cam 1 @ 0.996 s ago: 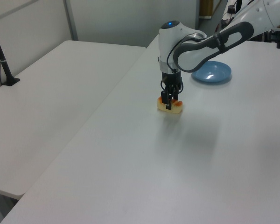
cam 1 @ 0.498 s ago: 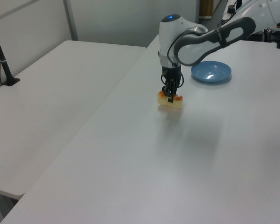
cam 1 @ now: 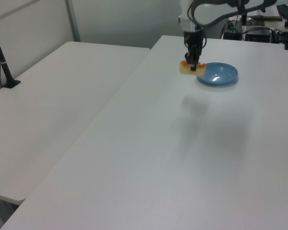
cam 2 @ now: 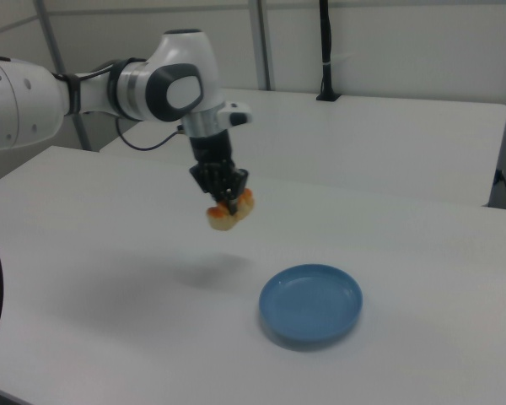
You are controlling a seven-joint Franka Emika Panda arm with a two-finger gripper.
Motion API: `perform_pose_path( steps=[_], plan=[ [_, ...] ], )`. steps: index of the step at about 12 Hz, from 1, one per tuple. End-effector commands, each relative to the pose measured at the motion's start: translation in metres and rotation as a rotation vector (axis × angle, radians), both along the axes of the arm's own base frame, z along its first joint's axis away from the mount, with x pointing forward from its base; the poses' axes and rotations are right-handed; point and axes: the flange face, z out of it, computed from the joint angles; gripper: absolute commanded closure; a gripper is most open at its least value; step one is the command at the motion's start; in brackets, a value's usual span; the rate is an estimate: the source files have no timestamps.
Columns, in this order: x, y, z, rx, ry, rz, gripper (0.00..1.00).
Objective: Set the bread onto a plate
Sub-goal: 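Carry the bread roll over the light blue plate, then lower the bread roll onto the plate and open the gripper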
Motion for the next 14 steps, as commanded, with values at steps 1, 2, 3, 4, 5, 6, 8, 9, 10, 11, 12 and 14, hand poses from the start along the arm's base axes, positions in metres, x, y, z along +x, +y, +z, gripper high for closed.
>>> perform_pose_path(
  steps=[1,2,3,4,5,6,8,9,10,11,12,14],
  plan=[
    [-0.02,-0.067,0.012,-0.021,0.015,-0.006,0.75],
    [-0.025,-0.09,0.009,-0.025,0.026,0.003,0.75],
    [-0.033,-0.11,-0.003,-0.026,0.049,0.001,0.75],
    [-0.035,-0.121,-0.009,-0.031,0.046,-0.009,0.75],
    [-0.037,-0.138,-0.026,-0.043,0.026,-0.031,0.75],
    [-0.038,-0.15,-0.032,-0.052,0.009,-0.047,0.75],
    [-0.042,-0.182,-0.056,-0.074,0.01,-0.087,0.74],
    [-0.043,-0.192,-0.057,-0.081,-0.001,-0.098,0.73],
    [-0.041,-0.197,-0.069,-0.095,-0.008,-0.102,0.68],
    [-0.039,-0.197,-0.076,-0.1,-0.005,-0.101,0.66],
    [-0.039,-0.194,-0.093,-0.1,0.014,-0.097,0.64],
    [-0.037,-0.19,-0.107,-0.103,0.029,-0.103,0.25]
  ],
)
